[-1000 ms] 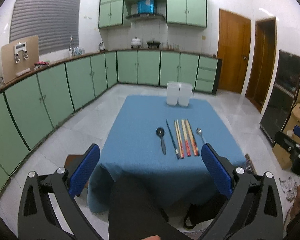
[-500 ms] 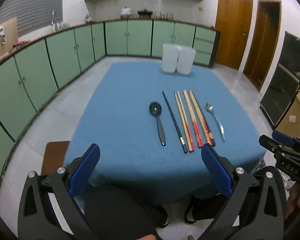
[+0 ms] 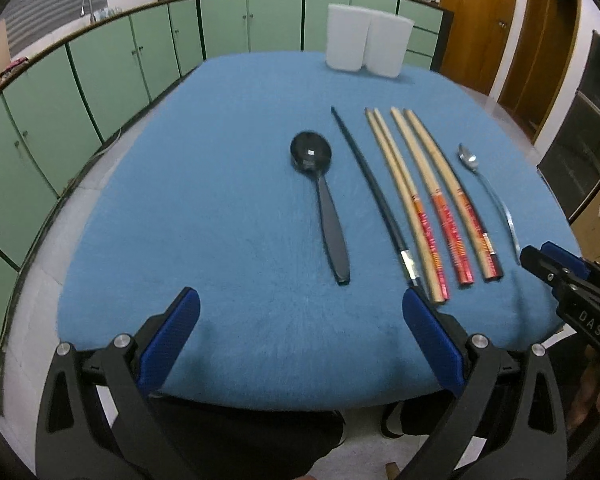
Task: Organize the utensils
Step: 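Grasp the black spoon with the left tool while the right tool grasps the metal spoon, then lift both spoons and carry them over the white utensil holder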
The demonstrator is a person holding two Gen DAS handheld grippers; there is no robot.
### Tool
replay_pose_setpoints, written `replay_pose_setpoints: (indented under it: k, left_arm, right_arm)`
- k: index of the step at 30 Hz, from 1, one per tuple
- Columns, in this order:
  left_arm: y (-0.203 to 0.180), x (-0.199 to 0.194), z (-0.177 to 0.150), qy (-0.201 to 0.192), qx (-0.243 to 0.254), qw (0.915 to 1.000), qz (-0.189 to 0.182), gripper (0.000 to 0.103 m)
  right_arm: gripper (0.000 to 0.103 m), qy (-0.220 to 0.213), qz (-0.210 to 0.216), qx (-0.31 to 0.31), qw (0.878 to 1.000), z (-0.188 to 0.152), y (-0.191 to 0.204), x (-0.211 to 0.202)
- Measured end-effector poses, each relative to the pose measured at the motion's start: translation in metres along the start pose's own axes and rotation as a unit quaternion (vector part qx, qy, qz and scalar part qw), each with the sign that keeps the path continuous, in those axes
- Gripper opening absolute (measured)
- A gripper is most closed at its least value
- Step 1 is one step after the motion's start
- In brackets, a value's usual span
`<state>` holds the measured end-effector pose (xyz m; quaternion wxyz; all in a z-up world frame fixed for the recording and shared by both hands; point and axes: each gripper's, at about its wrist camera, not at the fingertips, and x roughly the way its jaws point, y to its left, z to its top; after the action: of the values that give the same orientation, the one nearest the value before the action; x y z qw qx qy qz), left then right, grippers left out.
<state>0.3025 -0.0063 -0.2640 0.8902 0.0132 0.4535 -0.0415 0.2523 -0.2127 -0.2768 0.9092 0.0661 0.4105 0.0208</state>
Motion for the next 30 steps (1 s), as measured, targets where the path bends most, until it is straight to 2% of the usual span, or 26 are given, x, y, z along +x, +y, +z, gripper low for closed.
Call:
replay_pose_setpoints:
  k: [4, 5, 7, 10, 12, 15, 19, 23, 30]
  left_arm:
    - [-0.003, 0.010, -0.001, 0.001, 0.004, 1.0000, 0.004, 0.093]
    - [-0.003, 0.013, 0.000, 0.002, 0.007, 0.9999, 0.007, 0.085]
    - [-0.004, 0.014, 0.001, -0.007, 0.011, 0.9998, 0.013, 0.081]
    - [-0.005, 0.013, 0.002, -0.019, 0.012, 0.9996, 0.015, 0.067]
    - [-0.008, 0.012, 0.003, -0.026, 0.016, 0.9995, 0.010, 0.054]
    - [-0.014, 0.011, 0.003, -0.033, 0.021, 0.9992, 0.001, 0.041]
    - [-0.015, 0.011, 0.004, -0.034, 0.020, 0.9992, -0.007, 0.030]
    - [-0.016, 0.013, 0.009, -0.031, 0.018, 0.9992, -0.018, 0.016]
    - [-0.012, 0.010, 0.013, -0.030, 0.012, 0.9992, -0.024, 0.012]
  right_arm:
    - [0.033, -0.001, -0.001, -0.005, 1.000, -0.002, -0.002, 0.009]
    - [0.033, -0.004, -0.002, -0.009, 1.000, -0.001, -0.002, 0.010]
    - [0.030, -0.009, -0.005, -0.015, 1.000, -0.001, -0.001, 0.010]
    - [0.029, -0.021, -0.012, -0.035, 0.999, -0.004, 0.001, 0.011]
    - [0.026, -0.028, -0.016, -0.048, 0.998, -0.005, 0.004, 0.011]
    - [0.021, -0.031, -0.014, -0.053, 0.998, -0.003, 0.006, 0.012]
    - [0.012, -0.030, -0.010, -0.056, 0.998, 0.000, 0.006, 0.014]
    - [0.012, -0.029, -0.008, -0.053, 0.998, 0.000, 0.006, 0.014]
    - [0.011, -0.033, -0.006, -0.041, 0.999, 0.005, 0.001, 0.008]
